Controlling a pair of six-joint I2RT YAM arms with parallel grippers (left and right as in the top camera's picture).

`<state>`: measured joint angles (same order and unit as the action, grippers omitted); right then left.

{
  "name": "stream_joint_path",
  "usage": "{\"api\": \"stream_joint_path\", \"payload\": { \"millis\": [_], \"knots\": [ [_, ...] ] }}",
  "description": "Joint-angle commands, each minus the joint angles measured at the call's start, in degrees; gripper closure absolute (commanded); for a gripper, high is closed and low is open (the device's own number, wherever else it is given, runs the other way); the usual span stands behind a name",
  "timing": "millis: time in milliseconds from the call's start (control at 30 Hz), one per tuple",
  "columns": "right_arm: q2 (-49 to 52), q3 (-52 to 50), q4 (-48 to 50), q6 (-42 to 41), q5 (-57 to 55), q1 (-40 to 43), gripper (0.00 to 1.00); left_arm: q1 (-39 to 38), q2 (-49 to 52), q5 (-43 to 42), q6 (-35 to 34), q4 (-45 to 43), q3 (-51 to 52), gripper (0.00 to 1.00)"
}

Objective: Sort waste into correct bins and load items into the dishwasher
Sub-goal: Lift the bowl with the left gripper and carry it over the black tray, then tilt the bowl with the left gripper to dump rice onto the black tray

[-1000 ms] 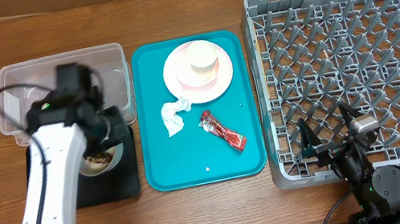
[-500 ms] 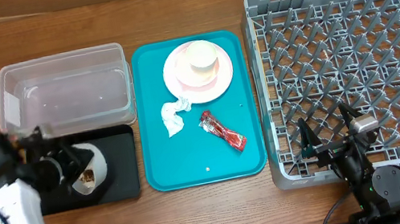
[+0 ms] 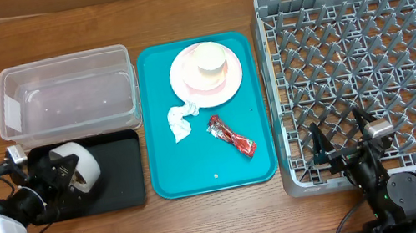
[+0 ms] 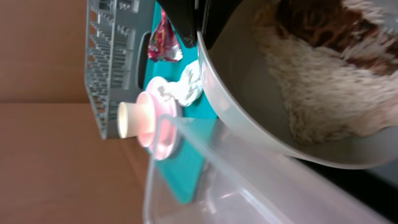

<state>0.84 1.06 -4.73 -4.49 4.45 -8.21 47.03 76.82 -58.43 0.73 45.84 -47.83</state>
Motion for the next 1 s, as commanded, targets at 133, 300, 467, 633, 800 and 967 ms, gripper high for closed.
{"api": "stream_joint_path", "payload": {
  "millis": [133, 300, 467, 633, 800, 967],
  "knots": [
    [-0.7, -0.6, 0.3, -0.3, -0.4, 0.4, 0.0, 0.3, -1.2, -7.6, 1.9, -1.6, 0.4, 0.96],
    [-0.7, -0.6, 0.3, -0.3, -0.4, 0.4, 0.0, 0.3, -1.2, -7.4, 2.0, -1.9, 0.5, 0.96],
    [-0.7, -0.6, 0.3, -0.3, -0.4, 0.4, 0.0, 0.3, -1.2, -7.5, 2.1, -2.4, 0.5, 0.96],
    [-0.7, -0.6, 0.3, -0.3, -0.4, 0.4, 0.0, 0.3, -1.2, -7.4, 2.5, -0.8, 0.9, 0.91],
    [-0.7, -0.6, 0.3, -0.3, -0.4, 0.4, 0.0, 0.3, -1.2, -7.2, 3.3, -2.2, 2.9, 0.96],
    [-0.7, -0.6, 0.3, -0.3, -0.4, 0.4, 0.0, 0.3, -1.2, -7.5, 3.0, -2.3, 4.3, 0.96]
  ]
}}
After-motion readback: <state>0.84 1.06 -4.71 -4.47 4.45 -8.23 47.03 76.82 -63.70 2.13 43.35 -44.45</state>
